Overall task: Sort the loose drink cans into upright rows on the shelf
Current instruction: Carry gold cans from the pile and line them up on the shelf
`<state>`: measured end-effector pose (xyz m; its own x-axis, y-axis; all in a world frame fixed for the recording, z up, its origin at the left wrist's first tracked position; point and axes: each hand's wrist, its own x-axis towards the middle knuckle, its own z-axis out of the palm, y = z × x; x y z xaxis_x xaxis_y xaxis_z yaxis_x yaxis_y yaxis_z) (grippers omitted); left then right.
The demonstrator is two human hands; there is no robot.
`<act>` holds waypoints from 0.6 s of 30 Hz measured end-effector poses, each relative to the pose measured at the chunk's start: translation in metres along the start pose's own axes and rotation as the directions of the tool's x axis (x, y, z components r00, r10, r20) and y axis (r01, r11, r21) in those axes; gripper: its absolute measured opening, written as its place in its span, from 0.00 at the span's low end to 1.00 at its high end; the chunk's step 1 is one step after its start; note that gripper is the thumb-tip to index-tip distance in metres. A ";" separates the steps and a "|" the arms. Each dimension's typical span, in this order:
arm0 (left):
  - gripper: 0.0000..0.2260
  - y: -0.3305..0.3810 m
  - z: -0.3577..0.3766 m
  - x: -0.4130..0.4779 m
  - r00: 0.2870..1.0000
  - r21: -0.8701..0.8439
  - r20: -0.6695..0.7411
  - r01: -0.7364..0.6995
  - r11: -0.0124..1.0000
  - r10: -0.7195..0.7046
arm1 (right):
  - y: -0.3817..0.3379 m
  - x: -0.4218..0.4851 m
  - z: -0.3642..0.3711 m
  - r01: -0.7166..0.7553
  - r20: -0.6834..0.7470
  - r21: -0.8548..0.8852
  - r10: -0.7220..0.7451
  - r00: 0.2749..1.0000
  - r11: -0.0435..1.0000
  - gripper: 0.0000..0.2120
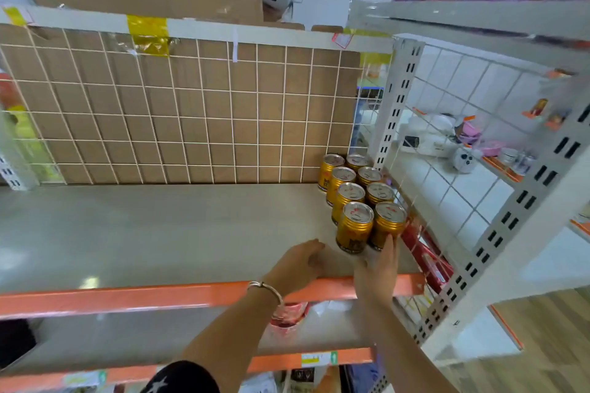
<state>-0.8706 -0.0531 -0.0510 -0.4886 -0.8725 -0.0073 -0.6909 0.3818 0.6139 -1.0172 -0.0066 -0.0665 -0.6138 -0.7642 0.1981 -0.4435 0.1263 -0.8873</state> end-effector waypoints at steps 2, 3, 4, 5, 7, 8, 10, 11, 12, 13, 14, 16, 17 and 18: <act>0.15 -0.006 -0.003 -0.020 0.998 0.062 -0.030 -0.060 0.996 0.062 | 0.000 -0.017 0.009 0.025 0.055 -0.094 -0.020 0.998 0.995 0.32; 0.12 -0.010 -0.004 -0.031 0.992 0.118 -0.050 -0.107 0.987 0.114 | -0.002 -0.028 0.015 0.076 0.077 -0.132 -0.066 0.995 0.988 0.28; 0.10 -0.016 -0.005 -0.043 0.989 0.159 -0.059 -0.126 0.979 0.137 | -0.002 -0.042 0.021 0.133 0.114 -0.178 -0.114 0.987 0.975 0.23; 0.09 -0.023 -0.007 -0.057 0.987 0.168 -0.051 -0.142 0.975 0.152 | -0.004 -0.056 0.028 0.183 0.160 -0.243 -0.147 0.976 0.953 0.19; 0.17 -0.040 -0.014 -0.085 0.979 0.240 -0.062 -0.174 0.955 0.194 | -0.003 -0.088 0.044 0.277 0.268 -0.371 -0.183 0.946 0.886 0.22; 0.22 -0.049 -0.017 -0.102 0.978 0.251 -0.077 -0.170 0.953 0.195 | -0.004 -0.105 0.050 0.309 0.317 -0.422 -0.181 0.931 0.852 0.29; 0.25 -0.066 -0.026 -0.140 0.975 0.226 -0.087 -0.181 0.957 0.205 | -0.010 -0.139 0.058 0.371 0.417 -0.493 -0.161 0.894 0.787 0.40; 0.26 -0.075 -0.033 -0.161 0.983 0.204 -0.067 -0.156 0.967 0.172 | -0.016 -0.157 0.060 0.393 0.486 -0.516 -0.118 0.866 0.761 0.41; 0.26 -0.082 -0.043 -0.184 0.990 0.203 -0.067 -0.105 0.974 0.121 | -0.020 -0.170 0.066 0.411 0.549 -0.495 -0.090 0.831 0.765 0.39; 0.26 -0.095 -0.051 -0.205 0.997 0.213 -0.058 -0.030 0.977 0.043 | -0.028 -0.183 0.070 0.406 0.602 -0.443 -0.071 0.796 0.799 0.38; 0.27 -0.110 -0.060 -0.225 0.997 0.224 -0.065 0.063 0.972 -0.050 | -0.036 -0.194 0.076 0.383 0.652 -0.381 -0.049 0.757 0.841 0.36; 0.29 -0.138 -0.083 -0.262 0.973 0.239 -0.120 0.220 0.946 -0.196 | -0.059 -0.217 0.087 0.284 0.713 -0.277 -0.002 0.701 0.918 0.33; 0.30 -0.147 -0.099 -0.281 0.959 0.243 -0.144 0.275 0.930 -0.246 | -0.075 -0.227 0.091 0.255 0.723 -0.265 0.016 0.690 0.930 0.31; 0.29 -0.152 -0.115 -0.299 0.946 0.239 -0.173 0.311 0.920 -0.274 | -0.090 -0.236 0.097 0.239 0.734 -0.258 0.028 0.679 0.936 0.30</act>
<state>-0.5578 0.1149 -0.0510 -0.1806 -0.9828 -0.0391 -0.9148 0.1532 0.3738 -0.7691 0.1012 -0.0732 0.0497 -0.9793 -0.1962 -0.7306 0.0983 -0.6757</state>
